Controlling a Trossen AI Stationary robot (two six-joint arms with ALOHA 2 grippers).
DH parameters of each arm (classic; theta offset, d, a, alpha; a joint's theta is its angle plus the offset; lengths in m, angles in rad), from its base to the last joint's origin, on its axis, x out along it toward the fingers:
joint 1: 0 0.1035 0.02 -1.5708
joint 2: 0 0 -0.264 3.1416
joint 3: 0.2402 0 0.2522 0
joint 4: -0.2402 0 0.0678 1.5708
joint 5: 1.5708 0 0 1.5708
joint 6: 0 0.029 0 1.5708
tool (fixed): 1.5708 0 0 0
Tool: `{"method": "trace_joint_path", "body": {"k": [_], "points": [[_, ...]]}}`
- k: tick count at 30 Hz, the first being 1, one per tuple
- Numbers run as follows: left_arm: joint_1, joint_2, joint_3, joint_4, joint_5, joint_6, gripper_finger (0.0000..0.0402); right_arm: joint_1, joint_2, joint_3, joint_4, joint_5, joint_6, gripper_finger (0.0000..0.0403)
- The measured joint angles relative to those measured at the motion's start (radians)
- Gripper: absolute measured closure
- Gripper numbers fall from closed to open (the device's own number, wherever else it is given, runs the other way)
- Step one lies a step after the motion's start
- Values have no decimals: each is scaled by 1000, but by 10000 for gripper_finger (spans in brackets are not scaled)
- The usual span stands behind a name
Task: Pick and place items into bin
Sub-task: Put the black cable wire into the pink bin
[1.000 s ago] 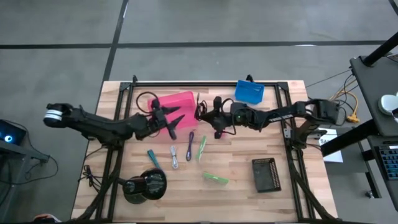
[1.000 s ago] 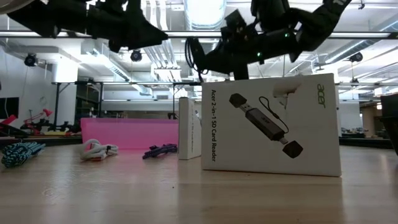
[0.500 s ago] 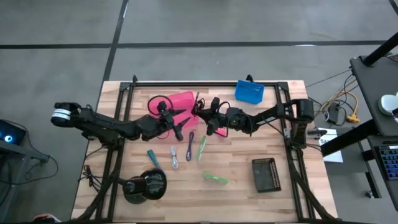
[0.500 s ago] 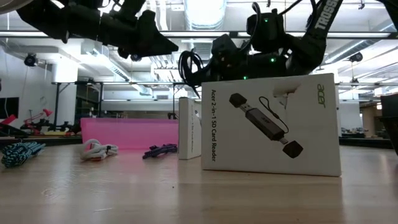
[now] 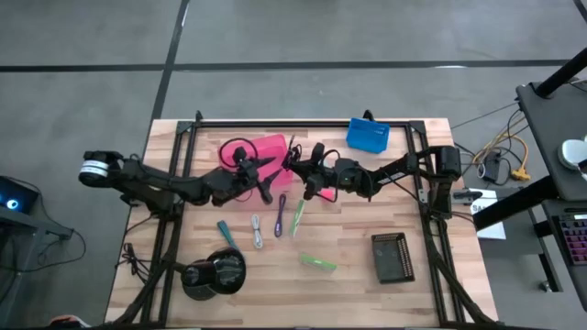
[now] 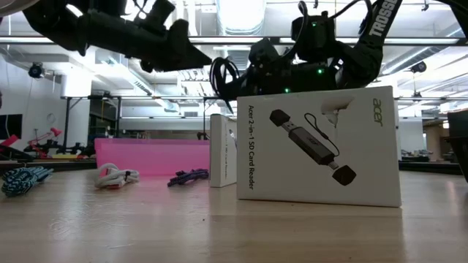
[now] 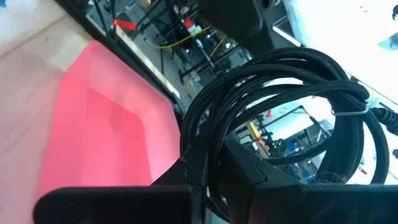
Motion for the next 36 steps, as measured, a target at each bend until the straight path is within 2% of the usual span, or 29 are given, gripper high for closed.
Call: {"method": "trace_joint_path", "body": {"k": [6,12,14,18,30,36], "points": [[33,4,0,4,10,-58,230,0,0,0,5,-38,-3,383],[35,4,1,5,165,-59,230,-4,0,0,4,-44,-8,383],[35,3,1,2,186,-59,230,-5,0,1,4,-43,-10,383],[41,11,2,8,185,-59,230,-5,0,6,3,-43,-10,383],[84,112,3,157,189,-57,230,-5,0,14,-3,-44,-11,383],[89,176,23,225,189,26,230,-5,0,14,-24,-45,-11,383]]}}
